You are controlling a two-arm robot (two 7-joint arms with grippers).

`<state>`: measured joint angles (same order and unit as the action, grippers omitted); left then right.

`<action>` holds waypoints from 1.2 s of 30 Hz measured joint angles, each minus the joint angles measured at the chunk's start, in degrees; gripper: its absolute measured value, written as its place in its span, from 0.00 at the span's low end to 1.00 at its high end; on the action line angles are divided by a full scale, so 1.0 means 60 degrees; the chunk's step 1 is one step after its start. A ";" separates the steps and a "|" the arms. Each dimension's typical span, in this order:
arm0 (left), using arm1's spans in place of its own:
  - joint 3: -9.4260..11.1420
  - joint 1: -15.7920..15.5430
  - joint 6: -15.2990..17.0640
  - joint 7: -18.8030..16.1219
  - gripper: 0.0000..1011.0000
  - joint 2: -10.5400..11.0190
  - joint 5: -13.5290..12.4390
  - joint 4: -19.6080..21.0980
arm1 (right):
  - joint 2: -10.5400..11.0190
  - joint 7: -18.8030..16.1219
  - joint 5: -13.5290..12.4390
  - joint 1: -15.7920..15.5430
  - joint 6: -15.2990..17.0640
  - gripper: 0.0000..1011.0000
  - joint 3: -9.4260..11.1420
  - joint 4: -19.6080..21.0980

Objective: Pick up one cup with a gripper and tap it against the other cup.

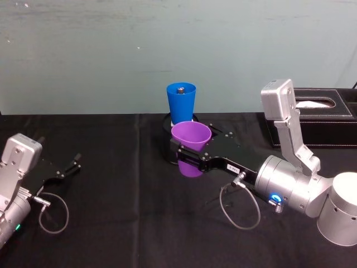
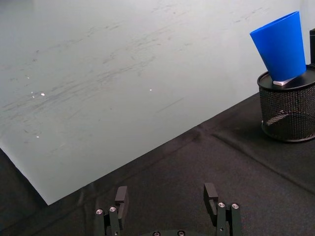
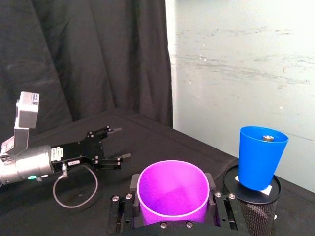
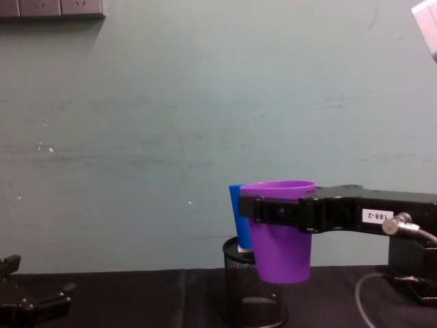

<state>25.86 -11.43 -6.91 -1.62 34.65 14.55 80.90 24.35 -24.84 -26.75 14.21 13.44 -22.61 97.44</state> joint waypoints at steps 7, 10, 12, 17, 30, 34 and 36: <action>0.0000 0.0000 0.0000 0.0000 0.99 0.0000 -0.0001 0.0000 | 0.0000 0.0000 0.0000 0.0000 0.0000 0.73 0.0000 0.0000; 0.0000 0.0000 0.0000 0.0000 0.99 0.0000 0.0000 0.0000 | 0.0001 0.0003 0.0000 0.0000 -0.0001 0.73 -0.0001 0.0000; 0.0000 0.0000 0.0000 0.0000 0.99 0.0000 0.0000 0.0000 | 0.0035 0.0014 0.0007 0.0004 -0.0021 0.73 -0.0031 0.0008; 0.0000 0.0000 0.0000 0.0000 0.99 0.0000 0.0000 0.0000 | 0.0020 0.0213 0.0066 0.0181 -0.0037 0.73 -0.0205 -0.0223; 0.0000 0.0000 0.0000 0.0000 0.99 0.0000 0.0000 0.0000 | -0.1044 0.0911 0.0010 0.1477 0.0182 0.73 -0.0350 -0.2233; 0.0000 0.0000 0.0000 0.0000 0.99 -0.0001 0.0000 0.0000 | -0.1318 0.1063 0.0018 0.1785 0.0138 0.73 -0.0342 -0.2720; 0.0000 0.0000 0.0000 0.0000 0.99 0.0000 0.0000 0.0000 | -0.1457 0.1134 0.0050 0.1941 0.0084 0.73 -0.0342 -0.2971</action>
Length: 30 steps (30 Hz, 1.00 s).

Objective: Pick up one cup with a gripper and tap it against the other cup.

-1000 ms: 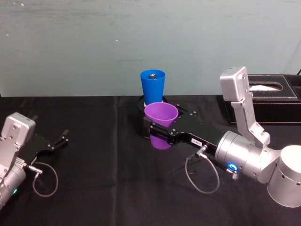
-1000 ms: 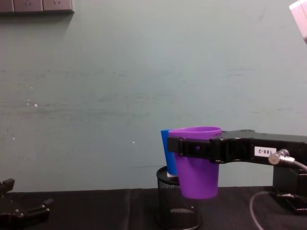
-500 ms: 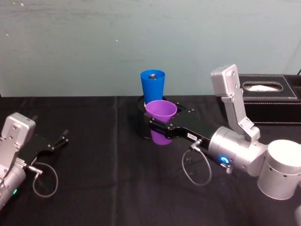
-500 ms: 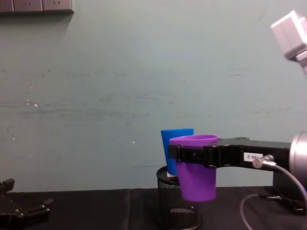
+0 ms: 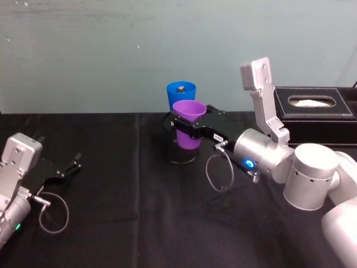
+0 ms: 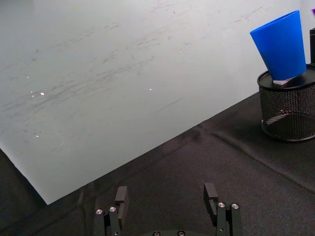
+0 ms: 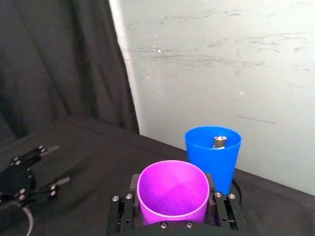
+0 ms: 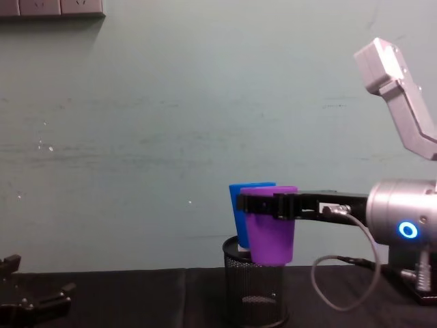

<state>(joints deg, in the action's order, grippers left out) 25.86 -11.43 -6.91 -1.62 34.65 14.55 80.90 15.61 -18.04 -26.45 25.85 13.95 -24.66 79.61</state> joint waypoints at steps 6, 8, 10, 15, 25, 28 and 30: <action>0.0000 0.0000 0.0000 0.0000 0.99 0.0000 -0.0001 0.0001 | -0.0268 0.0096 0.0107 0.0283 -0.0133 0.73 0.0031 -0.0461; 0.0000 0.0000 0.0000 0.0000 0.99 -0.0001 -0.0001 0.0000 | -0.0323 0.0111 0.0133 0.0325 -0.0172 0.73 0.0051 -0.0533; 0.0001 0.0000 -0.0001 0.0000 0.99 0.0000 0.0000 0.0000 | -0.0353 0.0113 0.0152 0.0353 -0.0198 0.73 0.0063 -0.0577; 0.0000 0.0000 0.0000 0.0000 0.99 0.0000 0.0000 0.0000 | -0.0439 0.0117 0.0260 0.0431 -0.0286 0.73 0.0089 -0.0681; 0.0000 0.0000 0.0000 0.0000 0.99 -0.0001 0.0000 0.0000 | -0.0590 0.0154 0.0523 0.0593 -0.0378 0.73 0.0092 -0.0858; 0.0000 0.0000 0.0000 0.0000 0.99 0.0000 -0.0001 0.0000 | -0.0649 0.0195 0.0632 0.0663 -0.0399 0.73 0.0087 -0.0953; 0.0000 -0.0001 0.0000 0.0000 0.99 0.0000 0.0000 0.0000 | -0.0697 0.0222 0.0728 0.0719 -0.0422 0.73 0.0084 -0.1031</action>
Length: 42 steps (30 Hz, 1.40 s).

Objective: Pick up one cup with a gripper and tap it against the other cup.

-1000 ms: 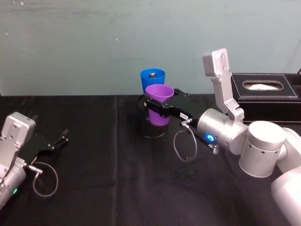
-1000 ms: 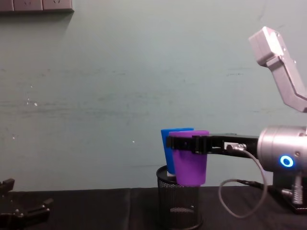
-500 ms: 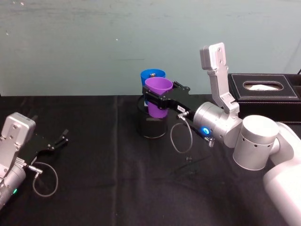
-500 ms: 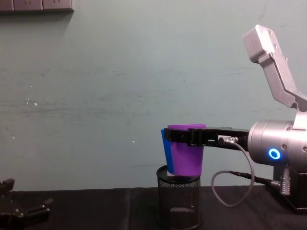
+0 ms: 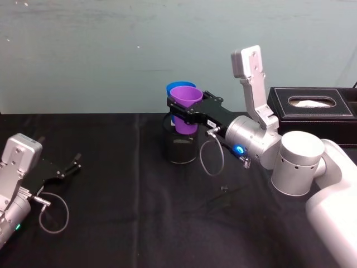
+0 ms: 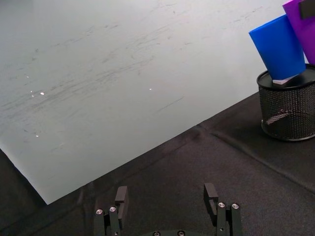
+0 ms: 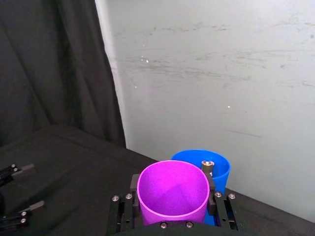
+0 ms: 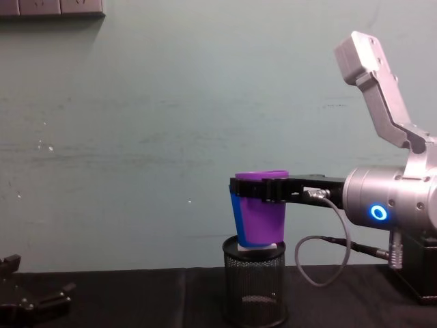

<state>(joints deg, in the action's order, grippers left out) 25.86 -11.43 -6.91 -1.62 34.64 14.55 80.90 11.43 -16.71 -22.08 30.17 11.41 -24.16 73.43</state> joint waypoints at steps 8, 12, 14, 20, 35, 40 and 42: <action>0.0000 0.0000 0.0000 0.0000 0.99 0.0000 0.0000 0.0000 | -0.0128 0.0124 0.0376 0.0109 -0.0135 0.73 -0.0001 -0.0187; 0.0000 0.0001 0.0000 0.0000 0.99 0.0000 0.0000 0.0000 | -0.0177 0.0158 0.0537 0.0112 -0.0216 0.73 0.0024 -0.0220; 0.0000 0.0001 0.0000 0.0000 0.99 0.0000 0.0000 0.0000 | -0.0211 0.0175 0.0627 0.0116 -0.0281 0.73 0.0050 -0.0259; 0.0000 0.0001 0.0000 0.0000 0.99 0.0000 0.0000 0.0000 | -0.0305 0.0195 0.0837 0.0130 -0.0443 0.73 0.0137 -0.0375; 0.0000 0.0000 0.0000 0.0000 0.99 0.0000 0.0000 0.0000 | -0.0546 0.0192 0.1199 0.0176 -0.0746 0.73 0.0342 -0.0616; 0.0000 0.0000 0.0000 0.0000 0.99 0.0000 0.0000 0.0000 | -0.0614 0.0159 0.1290 0.0215 -0.0819 0.73 0.0400 -0.0700; 0.0000 0.0001 0.0000 0.0000 0.99 0.0000 0.0000 0.0000 | -0.0634 0.0134 0.1309 0.0226 -0.0831 0.73 0.0431 -0.0728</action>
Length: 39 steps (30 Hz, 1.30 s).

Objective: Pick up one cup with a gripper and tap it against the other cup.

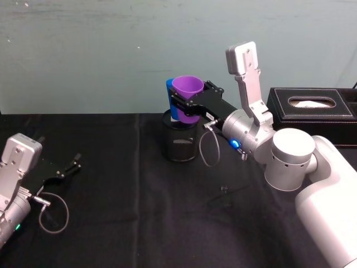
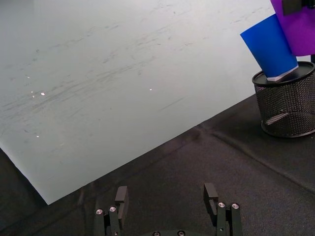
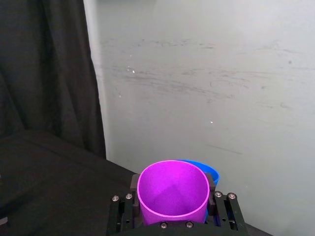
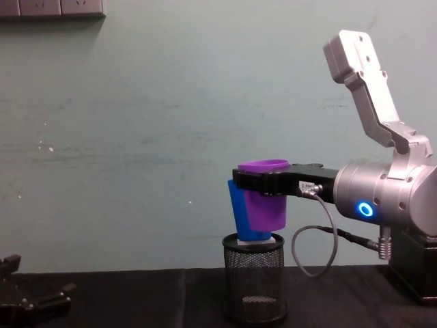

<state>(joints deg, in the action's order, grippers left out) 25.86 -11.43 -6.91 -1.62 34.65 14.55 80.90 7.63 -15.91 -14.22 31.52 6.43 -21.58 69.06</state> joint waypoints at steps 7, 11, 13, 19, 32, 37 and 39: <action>-0.0001 0.0000 0.0000 0.0000 0.99 0.0000 -0.0001 0.0000 | -0.0009 -0.0054 -0.0004 0.0002 0.0001 0.73 0.0038 -0.0015; -0.0001 0.0000 0.0000 0.0000 0.99 0.0000 0.0000 0.0000 | -0.0007 -0.0054 -0.0007 0.0002 0.0002 0.73 0.0028 -0.0012; 0.0000 0.0000 0.0000 0.0000 0.99 0.0000 -0.0001 0.0000 | -0.0005 -0.0054 -0.0008 0.0002 0.0004 0.73 0.0025 -0.0010; -0.0001 0.0000 0.0000 0.0000 0.99 0.0000 -0.0001 0.0000 | 0.0001 -0.0050 -0.0013 0.0001 0.0007 0.73 0.0015 -0.0005; -0.0001 -0.0001 0.0000 0.0000 0.99 0.0000 0.0000 0.0000 | 0.0007 -0.0047 -0.0018 -0.0006 0.0015 0.73 0.0004 0.0006; 0.0000 0.0000 0.0000 0.0000 0.99 0.0000 -0.0001 0.0000 | 0.0007 -0.0047 -0.0018 -0.0005 0.0015 0.73 0.0003 0.0007; 0.0000 0.0000 0.0000 0.0000 0.99 0.0000 -0.0001 0.0000 | 0.0007 -0.0047 -0.0019 -0.0006 0.0015 0.73 0.0003 0.0007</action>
<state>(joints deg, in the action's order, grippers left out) 25.86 -11.43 -6.91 -1.62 34.65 14.55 80.90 7.67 -16.19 -14.33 31.49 6.51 -21.55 69.10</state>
